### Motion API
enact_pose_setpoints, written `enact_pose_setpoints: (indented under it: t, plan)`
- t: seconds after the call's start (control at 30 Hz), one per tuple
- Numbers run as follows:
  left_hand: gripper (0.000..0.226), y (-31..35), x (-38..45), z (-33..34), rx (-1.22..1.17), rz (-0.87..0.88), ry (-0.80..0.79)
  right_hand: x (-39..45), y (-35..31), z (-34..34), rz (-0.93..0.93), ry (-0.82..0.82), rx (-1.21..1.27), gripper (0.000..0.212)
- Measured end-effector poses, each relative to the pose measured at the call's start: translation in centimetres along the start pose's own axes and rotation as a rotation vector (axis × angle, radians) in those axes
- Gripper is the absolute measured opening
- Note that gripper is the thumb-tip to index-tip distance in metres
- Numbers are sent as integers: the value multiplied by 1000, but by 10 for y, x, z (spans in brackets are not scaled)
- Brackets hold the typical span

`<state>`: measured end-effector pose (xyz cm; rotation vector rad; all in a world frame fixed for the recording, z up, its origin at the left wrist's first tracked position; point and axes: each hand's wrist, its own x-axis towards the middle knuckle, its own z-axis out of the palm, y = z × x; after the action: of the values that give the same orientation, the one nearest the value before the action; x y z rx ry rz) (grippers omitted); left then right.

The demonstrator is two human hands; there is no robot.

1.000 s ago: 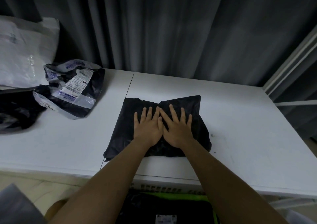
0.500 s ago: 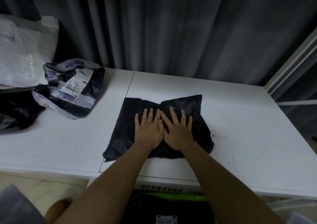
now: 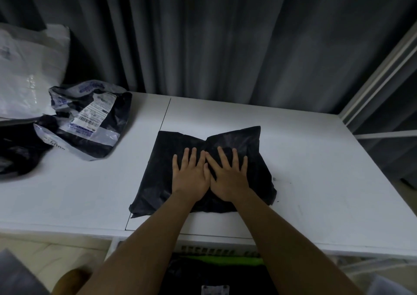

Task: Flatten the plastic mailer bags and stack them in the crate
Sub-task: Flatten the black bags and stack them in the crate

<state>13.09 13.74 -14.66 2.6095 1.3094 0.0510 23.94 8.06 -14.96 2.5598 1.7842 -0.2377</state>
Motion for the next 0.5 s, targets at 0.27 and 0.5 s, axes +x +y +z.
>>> enact_pose_setpoints:
  t: [0.27, 0.5]
  plan:
    - [49, 0, -18, -17, 34, 56, -68, -22, -1, -18, -70, 39, -33, 52]
    - [47, -7, -6, -45, -37, 105, -8, -13, 5, -51, -96, 187, 274, 48]
